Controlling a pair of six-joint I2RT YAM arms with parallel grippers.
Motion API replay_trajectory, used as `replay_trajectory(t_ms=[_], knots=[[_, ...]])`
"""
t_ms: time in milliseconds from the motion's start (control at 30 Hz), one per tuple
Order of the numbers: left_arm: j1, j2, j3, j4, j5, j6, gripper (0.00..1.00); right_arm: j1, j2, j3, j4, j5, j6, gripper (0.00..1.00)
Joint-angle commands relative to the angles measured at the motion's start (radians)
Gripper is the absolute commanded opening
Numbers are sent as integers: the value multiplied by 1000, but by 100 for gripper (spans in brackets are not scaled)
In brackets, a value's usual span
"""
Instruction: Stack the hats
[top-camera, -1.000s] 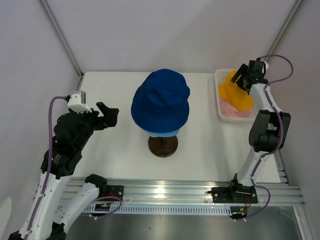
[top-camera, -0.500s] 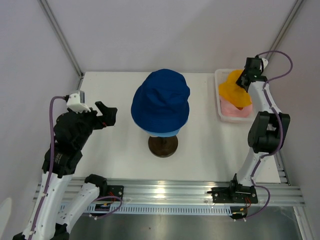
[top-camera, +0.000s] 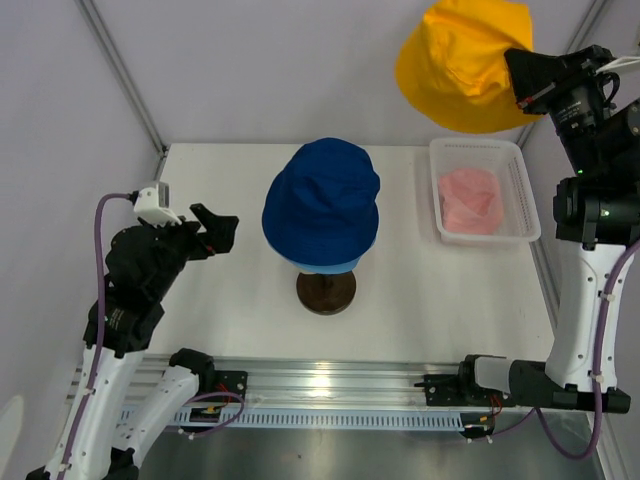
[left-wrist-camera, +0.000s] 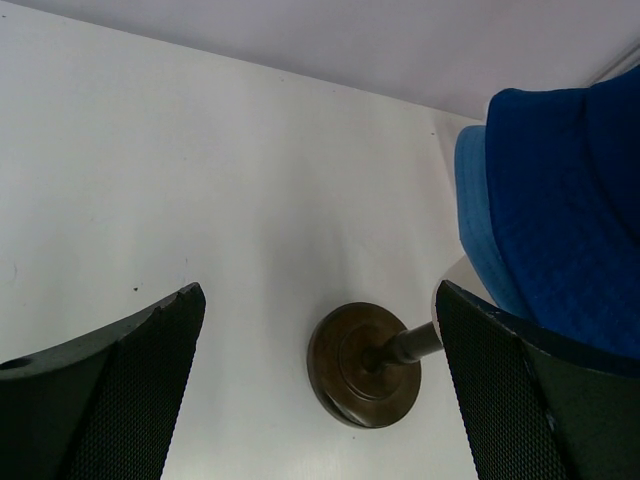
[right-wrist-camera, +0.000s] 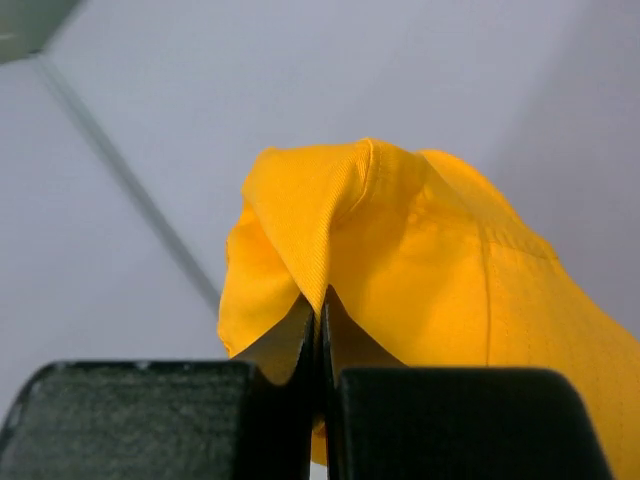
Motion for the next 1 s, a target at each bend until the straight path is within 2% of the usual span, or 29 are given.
replay_trajectory(t_ms=[0, 167, 333, 433, 567, 733, 867, 967], knots=[[10, -20, -9, 39, 50, -40, 100, 33, 33, 35, 124, -254, 200, 0], [10, -35, -28, 34, 51, -74, 100, 156, 89, 205, 155, -343, 310, 0], [10, -52, -22, 19, 41, -86, 100, 352, 97, 252, 58, -366, 266, 0], [10, -70, -8, 8, 33, -82, 100, 392, 54, 162, 29, -339, 225, 0], [10, -80, 21, -1, -5, -73, 99, 406, 1, 2, 95, -371, 280, 0], [10, -67, 46, 2, -4, -85, 99, 409, -16, -75, 106, -400, 304, 0], [10, -61, 55, 41, 24, -117, 99, 413, -39, -131, 80, -348, 266, 0], [10, -54, 78, 66, 82, -146, 99, 414, -30, -182, 95, -378, 287, 0]])
